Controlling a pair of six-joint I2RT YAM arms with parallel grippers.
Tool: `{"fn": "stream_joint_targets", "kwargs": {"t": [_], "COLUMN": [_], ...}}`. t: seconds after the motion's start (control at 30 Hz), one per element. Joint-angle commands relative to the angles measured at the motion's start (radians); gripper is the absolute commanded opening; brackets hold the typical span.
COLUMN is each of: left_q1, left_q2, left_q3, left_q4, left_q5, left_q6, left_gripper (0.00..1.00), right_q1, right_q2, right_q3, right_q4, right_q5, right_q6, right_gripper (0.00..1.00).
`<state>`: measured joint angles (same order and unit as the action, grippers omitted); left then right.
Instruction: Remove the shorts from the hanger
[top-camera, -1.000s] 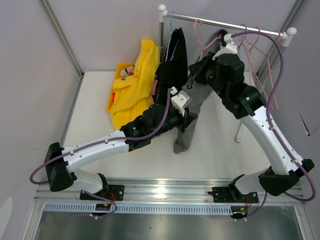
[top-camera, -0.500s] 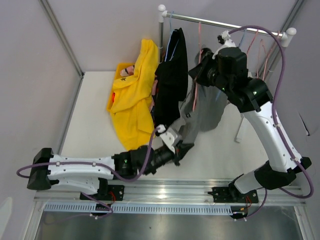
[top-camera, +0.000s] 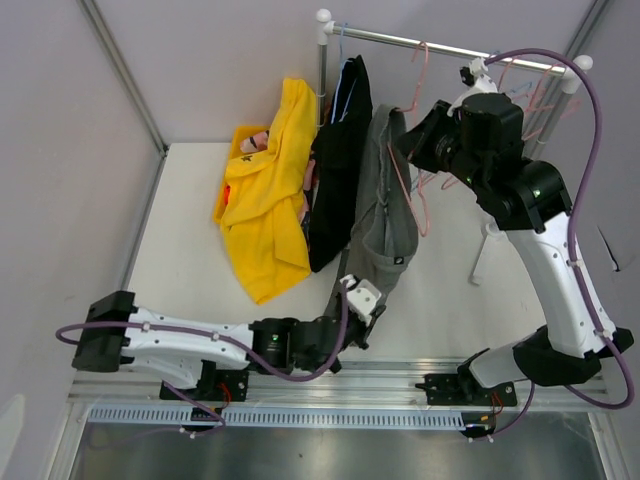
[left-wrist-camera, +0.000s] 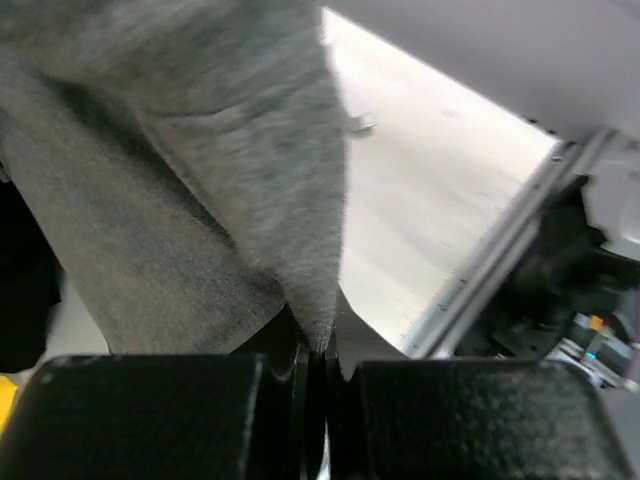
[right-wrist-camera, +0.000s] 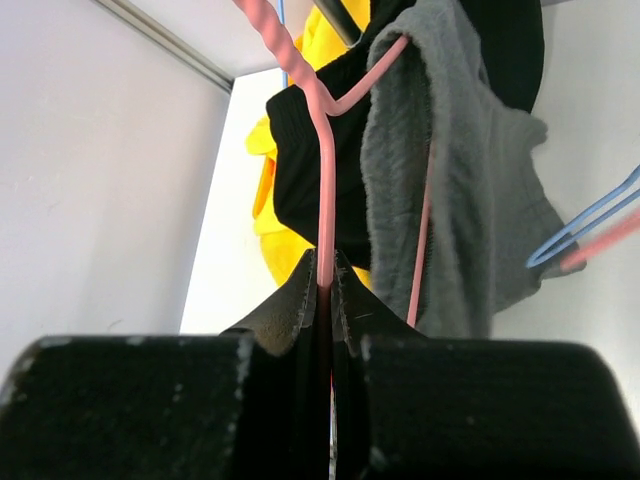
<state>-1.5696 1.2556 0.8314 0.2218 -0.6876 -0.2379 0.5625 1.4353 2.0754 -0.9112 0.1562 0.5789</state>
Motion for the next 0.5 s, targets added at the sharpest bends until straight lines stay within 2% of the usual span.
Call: {"fn": "stream_joint_targets", "kwargs": {"t": [0.0,0.03,0.1,0.13,0.2,0.23,0.3,0.4,0.47], "left_q1": [0.071,0.147,0.225,0.290,0.353,0.414,0.473,0.554,0.579], "left_q2": [0.082,0.109,0.142,0.186,0.247,0.278,0.381,0.494,0.510], "left_q3": [0.125,0.168,0.239,0.338,0.428,0.565,0.665,0.900,0.926], "left_q4": [-0.134,-0.147,-0.163,-0.176,-0.270,-0.306,-0.434,-0.574,-0.591], "left_q5": [0.046,0.066,0.147,0.157,0.172,0.180,0.235,0.264,0.276], "left_q6": [-0.055,-0.055,-0.034,-0.008,0.009,0.009,0.000,-0.017,-0.015], "left_gripper": [0.00,0.00,0.00,0.00,0.00,0.00,0.00,0.00,0.00], "right_q1": [-0.012,-0.001,0.010,0.013,0.014,0.019,0.020,0.020,0.020], "right_q2": [-0.101,-0.116,-0.165,-0.179,-0.217,-0.233,-0.279,-0.335,-0.364], "right_q3": [0.016,-0.001,-0.049,-0.061,-0.090,-0.103,-0.150,-0.195,-0.216], "right_q4": [0.239,0.233,0.203,0.190,0.144,0.132,0.111,0.078,0.064], "right_q5": [0.079,0.075,0.071,0.066,0.052,0.045,0.029,0.019,0.016], "right_q6": [0.013,0.025,0.057,0.067,0.097,0.108,0.124,0.159,0.179], "right_gripper": [0.00,0.00,0.00,0.00,0.00,0.00,0.00,0.00,0.00]}}
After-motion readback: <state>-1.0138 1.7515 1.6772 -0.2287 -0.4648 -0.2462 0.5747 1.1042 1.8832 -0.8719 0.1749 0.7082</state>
